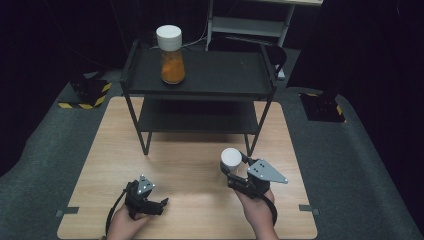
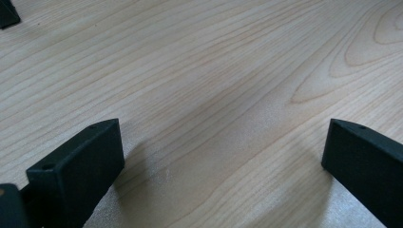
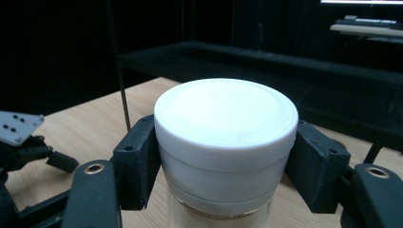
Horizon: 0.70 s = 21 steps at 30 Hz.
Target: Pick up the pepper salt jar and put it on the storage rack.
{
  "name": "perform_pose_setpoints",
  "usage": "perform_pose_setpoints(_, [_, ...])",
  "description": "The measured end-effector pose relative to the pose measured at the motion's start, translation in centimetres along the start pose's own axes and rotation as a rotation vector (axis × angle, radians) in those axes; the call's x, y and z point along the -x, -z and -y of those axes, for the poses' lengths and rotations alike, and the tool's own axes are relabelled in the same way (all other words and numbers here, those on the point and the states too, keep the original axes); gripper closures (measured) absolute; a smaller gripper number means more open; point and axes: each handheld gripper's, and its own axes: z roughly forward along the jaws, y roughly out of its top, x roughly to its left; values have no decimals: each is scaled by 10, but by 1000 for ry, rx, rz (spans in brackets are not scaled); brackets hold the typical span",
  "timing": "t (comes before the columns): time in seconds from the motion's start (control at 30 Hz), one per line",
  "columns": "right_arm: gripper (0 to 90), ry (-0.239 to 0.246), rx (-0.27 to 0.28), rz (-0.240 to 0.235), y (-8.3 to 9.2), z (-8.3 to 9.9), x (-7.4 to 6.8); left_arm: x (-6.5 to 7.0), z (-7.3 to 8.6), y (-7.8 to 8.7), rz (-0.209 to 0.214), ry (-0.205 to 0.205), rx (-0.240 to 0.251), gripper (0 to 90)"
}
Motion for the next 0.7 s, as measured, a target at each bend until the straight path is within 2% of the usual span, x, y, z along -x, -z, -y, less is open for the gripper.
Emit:
perform_pose_setpoints(0.37, [339,-11,53,37,22,-27,3,0,0,0,0,0,1,4])
perform_pose_setpoints(0.7, [339,-14,75,58,32,-53,9,0,0,0,0,0,1,4])
